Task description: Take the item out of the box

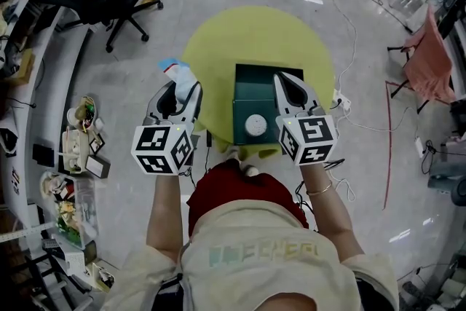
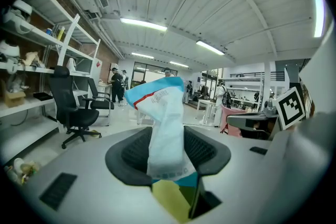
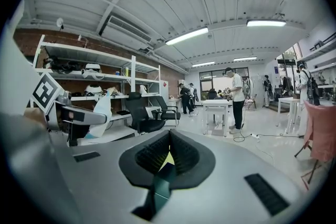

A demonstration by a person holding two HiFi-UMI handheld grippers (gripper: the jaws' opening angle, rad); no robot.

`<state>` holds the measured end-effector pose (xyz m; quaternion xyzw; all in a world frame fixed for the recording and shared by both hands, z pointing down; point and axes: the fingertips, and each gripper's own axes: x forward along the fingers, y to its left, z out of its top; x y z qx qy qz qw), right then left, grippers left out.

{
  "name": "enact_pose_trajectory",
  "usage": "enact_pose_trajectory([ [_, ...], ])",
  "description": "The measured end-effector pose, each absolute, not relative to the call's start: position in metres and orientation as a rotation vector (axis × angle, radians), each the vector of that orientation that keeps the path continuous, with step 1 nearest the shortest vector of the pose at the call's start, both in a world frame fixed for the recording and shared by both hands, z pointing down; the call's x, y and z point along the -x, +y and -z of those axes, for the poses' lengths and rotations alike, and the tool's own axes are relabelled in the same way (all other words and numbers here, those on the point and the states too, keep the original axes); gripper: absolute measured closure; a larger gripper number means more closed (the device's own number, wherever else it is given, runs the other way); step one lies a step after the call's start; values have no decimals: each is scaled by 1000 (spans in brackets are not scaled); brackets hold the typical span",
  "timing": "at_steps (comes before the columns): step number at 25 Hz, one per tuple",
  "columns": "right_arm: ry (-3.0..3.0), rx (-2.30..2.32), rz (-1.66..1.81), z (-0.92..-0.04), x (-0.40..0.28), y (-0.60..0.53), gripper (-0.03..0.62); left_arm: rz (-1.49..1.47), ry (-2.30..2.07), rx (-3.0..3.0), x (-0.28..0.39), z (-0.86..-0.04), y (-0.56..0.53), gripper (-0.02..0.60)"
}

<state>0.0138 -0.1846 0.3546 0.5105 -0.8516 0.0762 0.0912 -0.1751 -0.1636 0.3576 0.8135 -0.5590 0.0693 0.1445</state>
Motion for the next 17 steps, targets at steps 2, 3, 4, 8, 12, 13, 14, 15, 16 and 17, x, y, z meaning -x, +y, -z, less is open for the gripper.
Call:
enact_pose_trajectory([
  [2, -2534, -1512, -225, -356, -13, -185, 559, -202, -1612, -2345, 174, -358, -165, 382],
  [3, -2536, -1510, -225, -357, -13, -186, 559, -204, -1612, -2345, 174, -358, -165, 382],
  [4, -2537, -1508, -225, -357, -12, -186, 559, -205, -1613, -2345, 174, -358, -166, 382],
  [8, -2545, -1505, -221, -356, -8, -183, 559, -204, -1615, -2348, 177, -357, -164, 382],
  [12, -2551, -1503, -216, -352, -6, -181, 559, -201, -1613, -2352, 177, -353, -163, 382],
  [13, -2552, -1504, -215, -352, -6, -181, 559, -200, -1613, -2352, 177, -352, -163, 382],
  [14, -2552, -1505, -215, -351, -6, -181, 559, -201, -1613, -2353, 177, -351, -163, 382],
  [15, -2553, -1505, -214, -351, -6, -181, 559, -202, -1613, -2353, 176, -351, -162, 382],
  [16, -2554, -1505, -214, -350, -6, -181, 559, -204, -1613, -2354, 176, -351, -162, 382],
  [17, -2554, -1505, -214, -350, -6, -181, 559, -206, -1613, -2354, 176, -350, -162, 382],
])
